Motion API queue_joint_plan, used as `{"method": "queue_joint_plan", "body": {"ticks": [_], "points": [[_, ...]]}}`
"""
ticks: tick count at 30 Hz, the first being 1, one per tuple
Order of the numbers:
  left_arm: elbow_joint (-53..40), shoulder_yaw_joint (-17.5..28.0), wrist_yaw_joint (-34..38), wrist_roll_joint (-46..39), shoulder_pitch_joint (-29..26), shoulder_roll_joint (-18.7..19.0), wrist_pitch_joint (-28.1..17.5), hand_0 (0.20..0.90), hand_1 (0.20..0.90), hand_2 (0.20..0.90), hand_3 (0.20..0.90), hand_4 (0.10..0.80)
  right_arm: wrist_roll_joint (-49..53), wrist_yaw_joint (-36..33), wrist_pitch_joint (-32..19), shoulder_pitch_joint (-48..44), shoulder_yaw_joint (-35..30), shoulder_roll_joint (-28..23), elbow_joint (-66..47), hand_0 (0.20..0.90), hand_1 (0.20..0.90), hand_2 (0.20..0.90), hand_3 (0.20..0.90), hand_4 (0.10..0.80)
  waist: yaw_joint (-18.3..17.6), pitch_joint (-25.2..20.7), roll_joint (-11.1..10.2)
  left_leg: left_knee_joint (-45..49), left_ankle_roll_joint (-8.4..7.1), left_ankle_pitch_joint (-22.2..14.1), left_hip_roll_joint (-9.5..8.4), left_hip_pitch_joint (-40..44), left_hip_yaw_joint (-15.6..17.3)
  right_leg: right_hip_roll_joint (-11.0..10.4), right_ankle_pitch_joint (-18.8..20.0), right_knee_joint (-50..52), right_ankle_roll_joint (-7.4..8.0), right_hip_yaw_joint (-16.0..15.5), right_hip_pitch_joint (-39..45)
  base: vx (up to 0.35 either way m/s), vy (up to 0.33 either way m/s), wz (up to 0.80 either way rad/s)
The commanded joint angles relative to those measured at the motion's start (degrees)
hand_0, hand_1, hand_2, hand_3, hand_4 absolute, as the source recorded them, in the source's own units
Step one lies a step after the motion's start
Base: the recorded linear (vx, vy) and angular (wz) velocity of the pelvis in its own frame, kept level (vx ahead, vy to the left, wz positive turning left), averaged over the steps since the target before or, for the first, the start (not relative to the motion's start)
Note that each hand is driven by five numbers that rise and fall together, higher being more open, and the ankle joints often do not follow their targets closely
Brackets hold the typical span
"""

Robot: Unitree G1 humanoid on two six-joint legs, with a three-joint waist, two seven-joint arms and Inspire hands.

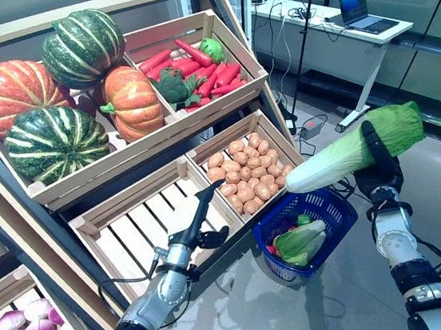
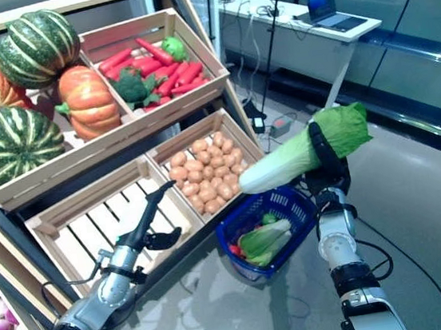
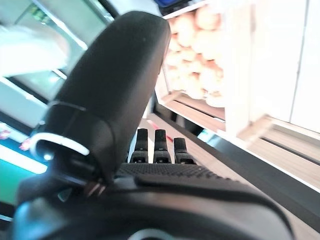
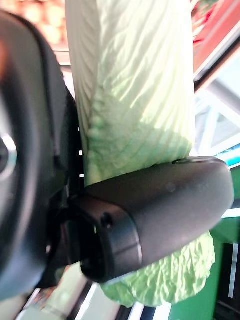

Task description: Put vegetables into the basket

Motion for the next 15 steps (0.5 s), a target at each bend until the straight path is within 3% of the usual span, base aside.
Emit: {"method": "queue_joint_plan", "body": {"ticks": [1, 5, 8, 15], "points": [[0.4, 5.3, 2.9, -4.5, -5.7, 2.2, -1.6, 0.900, 0.900, 0.900, 0.900, 0.800, -4.3, -1.1, -6.4, -8.4, -3.3, -6.4, -1.0, 0.300, 0.300, 0.300, 0.300, 0.400, 0.1, 0.9, 0.5, 2.6, 0.73, -3.0, 0.14, -1.3, -2.4, 1.4, -2.5, 5.2, -4.49, 0.7, -1.7, -0.116, -0.030, -0.13], [0.8, 5.1, 6.0, -8.3, -9.9, 3.0, -1.3, 0.900, 0.900, 0.900, 0.900, 0.800, -3.9, -1.7, -6.4, -14.7, -4.1, -11.8, 7.8, 0.300, 0.300, 0.300, 0.300, 0.400, 0.7, 6.1, 1.1, 8.2, -0.12, -3.9, 1.19, -7.4, -3.8, 0.8, -3.6, 9.1, -5.39, 0.6, -7.0, -0.256, -0.047, -0.07], [0.6, 4.7, 8.7, -11.9, -13.4, 2.7, -3.1, 0.900, 0.900, 0.900, 0.900, 0.800, -3.7, -1.0, -6.2, -22.0, -4.3, -16.6, 16.3, 0.300, 0.300, 0.300, 0.300, 0.400, 1.3, 12.5, 2.4, 16.5, -1.10, -5.4, 2.40, -15.3, -6.1, -0.9, -5.3, 16.4, -6.16, 0.4, -13.9, -0.335, -0.001, 0.10], [-1.9, 3.8, 9.0, -15.3, -14.7, 0.8, -3.8, 0.900, 0.900, 0.900, 0.900, 0.800, -5.5, -3.6, -7.3, -30.5, -0.7, -19.4, 22.2, 0.300, 0.300, 0.300, 0.300, 0.400, 2.4, 18.8, 4.4, 30.1, -1.13, -9.1, 2.53, -28.6, -8.9, -5.4, -9.2, 31.1, -7.70, 1.0, -26.5, -0.177, 0.020, 0.08]]}}
